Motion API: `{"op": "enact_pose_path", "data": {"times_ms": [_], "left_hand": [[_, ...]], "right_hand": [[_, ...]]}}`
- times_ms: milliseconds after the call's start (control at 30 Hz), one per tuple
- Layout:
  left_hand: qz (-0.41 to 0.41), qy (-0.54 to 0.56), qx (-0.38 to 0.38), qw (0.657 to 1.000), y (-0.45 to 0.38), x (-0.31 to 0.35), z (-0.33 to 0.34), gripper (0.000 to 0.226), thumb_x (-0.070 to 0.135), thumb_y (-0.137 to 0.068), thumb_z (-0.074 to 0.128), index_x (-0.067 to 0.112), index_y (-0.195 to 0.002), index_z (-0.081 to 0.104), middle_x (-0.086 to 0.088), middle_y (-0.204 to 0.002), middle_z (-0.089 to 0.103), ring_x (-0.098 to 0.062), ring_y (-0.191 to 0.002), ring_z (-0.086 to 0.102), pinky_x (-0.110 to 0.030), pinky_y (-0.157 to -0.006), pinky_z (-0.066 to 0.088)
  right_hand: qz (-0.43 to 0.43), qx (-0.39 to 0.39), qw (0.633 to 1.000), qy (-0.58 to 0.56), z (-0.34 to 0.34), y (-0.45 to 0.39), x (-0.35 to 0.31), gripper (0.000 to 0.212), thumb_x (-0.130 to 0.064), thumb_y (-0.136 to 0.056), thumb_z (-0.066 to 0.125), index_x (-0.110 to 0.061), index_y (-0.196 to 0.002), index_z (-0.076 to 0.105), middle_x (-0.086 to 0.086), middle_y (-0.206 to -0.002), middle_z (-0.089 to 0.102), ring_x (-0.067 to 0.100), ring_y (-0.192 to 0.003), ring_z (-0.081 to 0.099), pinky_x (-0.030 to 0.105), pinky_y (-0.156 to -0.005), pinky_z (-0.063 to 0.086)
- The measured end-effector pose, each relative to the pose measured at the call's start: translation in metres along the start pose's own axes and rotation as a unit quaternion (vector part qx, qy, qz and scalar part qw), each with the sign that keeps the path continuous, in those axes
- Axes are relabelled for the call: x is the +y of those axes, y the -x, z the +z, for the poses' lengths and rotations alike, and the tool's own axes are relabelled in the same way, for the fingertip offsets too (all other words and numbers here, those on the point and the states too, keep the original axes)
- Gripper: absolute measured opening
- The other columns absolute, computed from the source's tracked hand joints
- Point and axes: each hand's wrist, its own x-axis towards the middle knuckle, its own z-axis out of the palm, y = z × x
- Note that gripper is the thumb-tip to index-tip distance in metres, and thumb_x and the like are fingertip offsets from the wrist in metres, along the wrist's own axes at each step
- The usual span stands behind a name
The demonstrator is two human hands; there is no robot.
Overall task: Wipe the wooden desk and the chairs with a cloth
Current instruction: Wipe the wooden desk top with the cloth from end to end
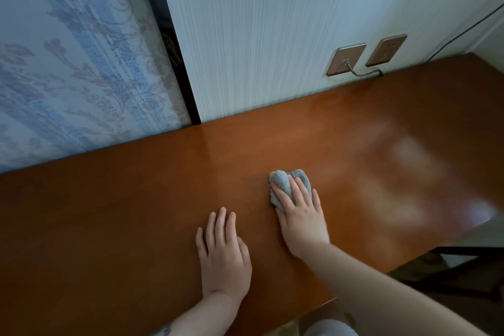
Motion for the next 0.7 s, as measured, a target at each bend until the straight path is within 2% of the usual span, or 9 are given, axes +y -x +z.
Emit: {"op": "enact_pose_path", "data": {"times_ms": [67,200,267,333,400,467,500,600,700], "left_hand": [[0.011,0.005,0.000,1.000,0.000,-0.002,0.002,0.052,0.029,-0.092,0.027,0.016,-0.134,0.053,-0.004,-0.146,0.047,-0.026,-0.138,0.037,-0.050,-0.112,0.026],[0.011,-0.003,0.002,1.000,0.000,-0.003,0.001,0.051,0.030,-0.091,0.029,0.017,-0.132,0.055,-0.003,-0.143,0.049,-0.026,-0.136,0.040,-0.051,-0.111,0.032],[0.006,-0.003,0.001,1.000,-0.001,-0.001,-0.001,0.049,0.030,-0.092,0.031,0.019,-0.132,0.056,-0.002,-0.143,0.050,-0.025,-0.136,0.040,-0.053,-0.109,0.033],[0.006,-0.004,-0.009,1.000,-0.001,-0.001,-0.001,0.050,0.031,-0.093,0.027,0.019,-0.133,0.055,-0.002,-0.144,0.049,-0.025,-0.137,0.039,-0.053,-0.110,0.032],[0.007,-0.003,-0.012,1.000,-0.001,-0.001,0.000,0.053,0.033,-0.094,0.022,0.019,-0.136,0.053,-0.002,-0.146,0.047,-0.025,-0.139,0.036,-0.052,-0.111,0.029],[0.005,-0.001,-0.010,1.000,0.000,-0.001,0.000,0.053,0.032,-0.094,0.022,0.019,-0.137,0.051,-0.002,-0.147,0.045,-0.024,-0.140,0.034,-0.052,-0.113,0.028],[0.005,-0.002,-0.009,1.000,0.000,-0.001,0.001,0.053,0.031,-0.093,0.023,0.018,-0.137,0.051,-0.002,-0.147,0.045,-0.024,-0.140,0.033,-0.052,-0.113,0.028],[0.006,0.003,-0.008,1.000,-0.001,-0.002,0.002,0.046,0.025,-0.092,0.037,0.018,-0.134,0.053,-0.003,-0.145,0.047,-0.025,-0.139,0.036,-0.053,-0.111,0.031],[0.008,0.001,-0.018,1.000,-0.002,-0.002,0.001,0.043,0.022,-0.094,0.046,0.022,-0.137,0.051,-0.001,-0.148,0.044,-0.025,-0.141,0.032,-0.054,-0.113,0.027]], "right_hand": [[0.028,0.016,0.998,-0.045,0.007,0.012,-0.030,0.054,-0.043,-0.096,0.019,-0.035,-0.146,0.038,0.003,-0.157,0.031,0.021,-0.148,0.015,0.046,-0.120,0.010],[-0.215,-0.052,0.975,0.021,0.004,0.074,0.003,0.051,-0.047,-0.102,0.029,-0.046,-0.151,0.019,-0.009,-0.161,0.019,0.013,-0.149,0.009,0.040,-0.115,0.006],[-0.256,-0.069,0.963,0.056,-0.006,0.080,0.045,0.051,-0.049,-0.102,0.029,-0.048,-0.151,0.014,-0.012,-0.161,0.015,0.010,-0.149,0.008,0.039,-0.117,0.003],[-0.176,-0.060,0.982,0.020,-0.010,0.062,0.067,0.047,-0.051,-0.102,0.021,-0.052,-0.148,0.016,-0.012,-0.161,0.013,0.006,-0.149,-0.002,0.036,-0.119,-0.006],[-0.010,-0.005,0.999,-0.042,-0.007,0.034,0.054,0.045,-0.051,-0.100,0.017,-0.053,-0.145,0.019,-0.010,-0.161,0.012,0.003,-0.147,-0.010,0.034,-0.119,-0.010],[0.138,0.042,0.986,-0.080,-0.004,0.012,0.017,0.047,-0.045,-0.102,0.025,-0.047,-0.149,0.021,-0.006,-0.162,0.011,0.009,-0.148,-0.008,0.038,-0.120,-0.008],[0.160,0.048,0.982,-0.092,-0.001,0.009,-0.002,0.048,-0.042,-0.103,0.029,-0.044,-0.150,0.021,-0.005,-0.163,0.009,0.012,-0.149,-0.008,0.039,-0.120,-0.008],[-0.022,0.016,0.999,-0.041,0.010,0.048,-0.030,0.049,-0.041,-0.102,0.031,-0.045,-0.149,0.023,-0.006,-0.162,0.014,0.014,-0.149,-0.001,0.040,-0.118,-0.005],[-0.197,-0.056,0.978,0.028,0.009,0.101,0.012,0.051,-0.049,-0.097,0.034,-0.050,-0.147,0.026,-0.011,-0.159,0.025,0.013,-0.147,0.018,0.040,-0.114,0.010]]}}
